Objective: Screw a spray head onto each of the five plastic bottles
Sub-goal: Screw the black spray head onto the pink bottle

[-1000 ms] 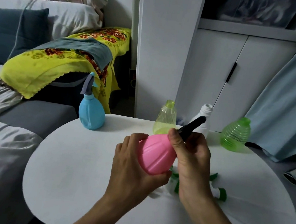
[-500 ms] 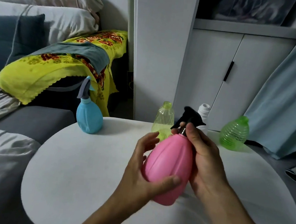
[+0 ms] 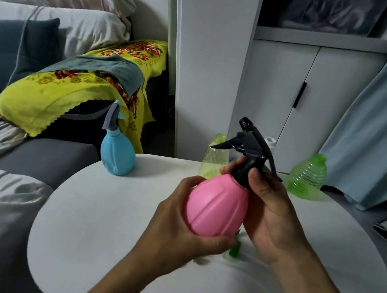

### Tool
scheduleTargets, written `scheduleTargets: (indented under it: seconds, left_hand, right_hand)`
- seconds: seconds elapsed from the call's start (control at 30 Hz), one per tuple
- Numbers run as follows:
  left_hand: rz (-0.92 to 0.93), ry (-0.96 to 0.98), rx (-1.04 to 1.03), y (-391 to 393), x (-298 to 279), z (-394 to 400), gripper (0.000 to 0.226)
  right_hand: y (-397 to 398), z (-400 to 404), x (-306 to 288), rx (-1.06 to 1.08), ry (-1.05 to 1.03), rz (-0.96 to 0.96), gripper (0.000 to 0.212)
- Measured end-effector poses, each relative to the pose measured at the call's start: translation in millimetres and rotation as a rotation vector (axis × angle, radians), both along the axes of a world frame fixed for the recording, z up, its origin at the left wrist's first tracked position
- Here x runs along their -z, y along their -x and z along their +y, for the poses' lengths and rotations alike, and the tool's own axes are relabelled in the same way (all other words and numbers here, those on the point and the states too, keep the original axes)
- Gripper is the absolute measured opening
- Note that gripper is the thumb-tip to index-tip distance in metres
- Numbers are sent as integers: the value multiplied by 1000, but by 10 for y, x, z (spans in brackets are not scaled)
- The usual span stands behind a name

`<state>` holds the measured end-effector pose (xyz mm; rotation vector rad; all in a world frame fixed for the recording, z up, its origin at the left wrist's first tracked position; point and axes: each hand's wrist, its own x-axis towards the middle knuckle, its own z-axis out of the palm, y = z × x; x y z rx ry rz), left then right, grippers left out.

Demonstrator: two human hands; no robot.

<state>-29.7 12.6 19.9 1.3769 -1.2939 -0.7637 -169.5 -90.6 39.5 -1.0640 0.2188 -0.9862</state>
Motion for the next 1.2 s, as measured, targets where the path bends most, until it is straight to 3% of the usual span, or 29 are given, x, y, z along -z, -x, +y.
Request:
scheduleTargets:
  seconds: [0.1, 0.23, 0.43, 0.53, 0.7, 0.77, 0.9, 0.97, 1.07, 1.2]
  left_hand:
    - [-265, 51, -35, 17, 24, 29, 95]
    - [-191, -75, 156, -82, 35, 5, 96]
    - [-451, 54, -168, 162, 196, 33, 101]
    - [-353, 29, -65, 98, 159, -24, 97]
    - [-32, -70, 192, -87, -18, -52, 87]
    - [37, -103, 286, -129, -39, -47, 83]
    - [68, -257, 381, -187, -42, -27, 74]
    - [68, -291, 406, -221, -49, -11, 69]
    - [36, -264, 369, -216, -65, 9, 68]
    - [-34, -147, 205, -99, -13, 22, 74]
  right_hand:
    - [34, -13, -25, 30, 137, 100, 13]
    - [50, 21, -23, 5, 114, 211, 37]
    - [-134, 70, 57, 297, -9, 264, 43]
    - [-80, 50, 65, 341, 80, 277, 39]
    - [102, -31, -28, -88, 95, 128, 29]
    - [97, -37, -50, -155, 94, 133, 28]
    - [20, 20, 3, -141, -20, 234, 46]
    - [-7, 54, 23, -160, -36, 242, 39]
    - [-34, 86, 13, -94, -3, 228, 27]
    - [-83, 113, -12, 89, 25, 245, 31]
